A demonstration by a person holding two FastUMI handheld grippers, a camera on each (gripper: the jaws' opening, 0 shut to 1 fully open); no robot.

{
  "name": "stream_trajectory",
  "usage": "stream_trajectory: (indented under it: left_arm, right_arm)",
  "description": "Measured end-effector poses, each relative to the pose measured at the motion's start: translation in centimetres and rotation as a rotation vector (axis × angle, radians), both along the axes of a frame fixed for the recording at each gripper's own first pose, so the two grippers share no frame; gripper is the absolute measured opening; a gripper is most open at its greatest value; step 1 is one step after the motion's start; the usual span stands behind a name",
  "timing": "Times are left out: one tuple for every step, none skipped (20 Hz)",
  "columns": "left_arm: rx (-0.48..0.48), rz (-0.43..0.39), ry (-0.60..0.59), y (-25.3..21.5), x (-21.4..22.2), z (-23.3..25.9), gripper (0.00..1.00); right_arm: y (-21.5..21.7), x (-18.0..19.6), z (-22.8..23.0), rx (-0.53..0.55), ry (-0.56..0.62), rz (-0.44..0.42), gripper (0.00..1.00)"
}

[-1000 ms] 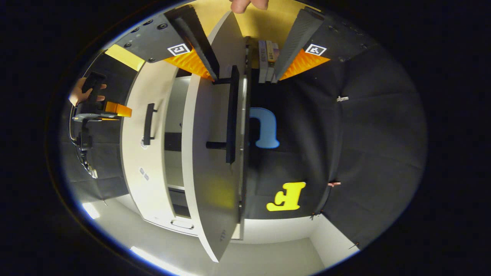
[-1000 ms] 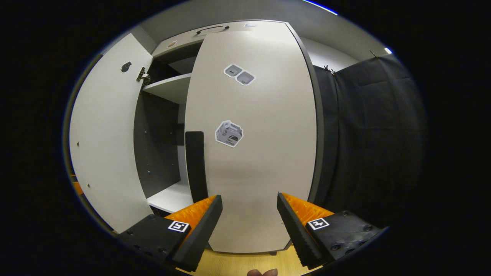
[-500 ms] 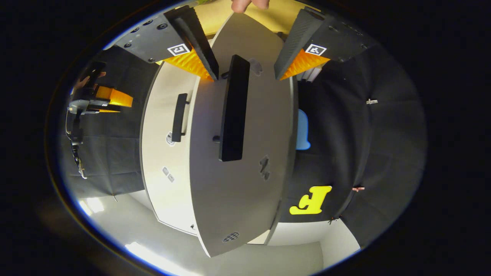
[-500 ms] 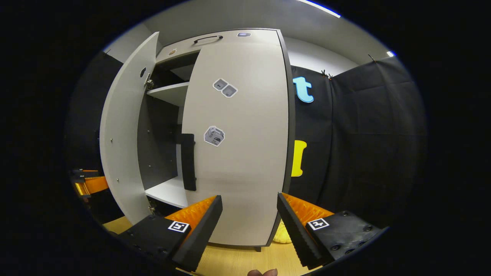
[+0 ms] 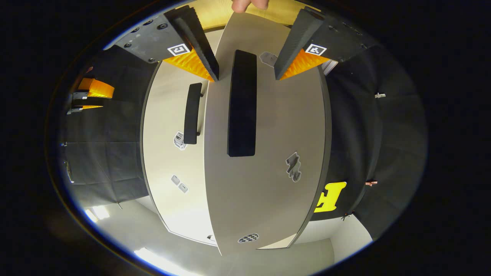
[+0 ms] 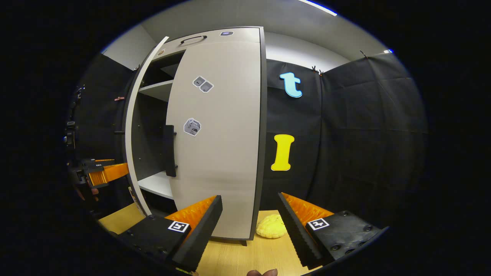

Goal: Grasp the bottle in the cabinet with the left hand and place it on the coaster, then close the right door with the right hand and the left door with the left hand.

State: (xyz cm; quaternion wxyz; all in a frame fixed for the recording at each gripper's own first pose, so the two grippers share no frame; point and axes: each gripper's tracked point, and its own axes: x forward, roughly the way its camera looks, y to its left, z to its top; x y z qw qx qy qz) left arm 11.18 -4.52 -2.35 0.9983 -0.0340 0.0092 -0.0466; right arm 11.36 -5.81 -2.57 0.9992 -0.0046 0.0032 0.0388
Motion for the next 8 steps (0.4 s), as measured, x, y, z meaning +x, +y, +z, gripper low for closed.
stream_trajectory:
  left_arm:
    - [0.005, 0.005, 0.002, -0.3, 0.5, 0.0, 0.89]
    - [0.007, 0.01, 0.0, -0.4, 1.1, 0.0, 0.94]
    - [0.011, 0.015, 0.0, -0.7, 1.6, 0.0, 0.94]
    - [0.011, 0.018, -0.002, -0.9, 2.1, 0.0, 0.93]
    - [0.008, 0.021, -0.001, -1.1, 2.5, 0.0, 0.93]
    - [0.004, 0.024, 0.003, -1.1, 2.8, 0.0, 0.89]
    - [0.003, 0.027, 0.008, -1.4, 3.4, -0.1, 0.89]
    - [0.002, 0.031, 0.013, -1.6, 4.0, -0.1, 0.89]
  right_arm:
    - [-0.3, -0.3, 0.0, 0.001, 0.002, -0.004, 0.95]
    - [-0.6, -0.4, -0.1, 0.002, 0.003, -0.008, 0.95]
    - [-0.8, -0.5, -0.1, 0.001, 0.002, -0.011, 0.96]
    - [-1.0, -0.6, -0.2, -0.002, 0.004, -0.009, 0.96]
    - [-1.1, -0.8, -0.3, -0.006, 0.005, -0.01, 0.96]
    - [-1.2, -0.8, -0.4, -0.01, 0.006, -0.01, 0.96]
    - [-1.4, -0.8, -0.5, -0.014, 0.008, -0.01, 0.96]
    - [-1.5, -0.8, -0.5, -0.017, 0.009, -0.01, 0.95]
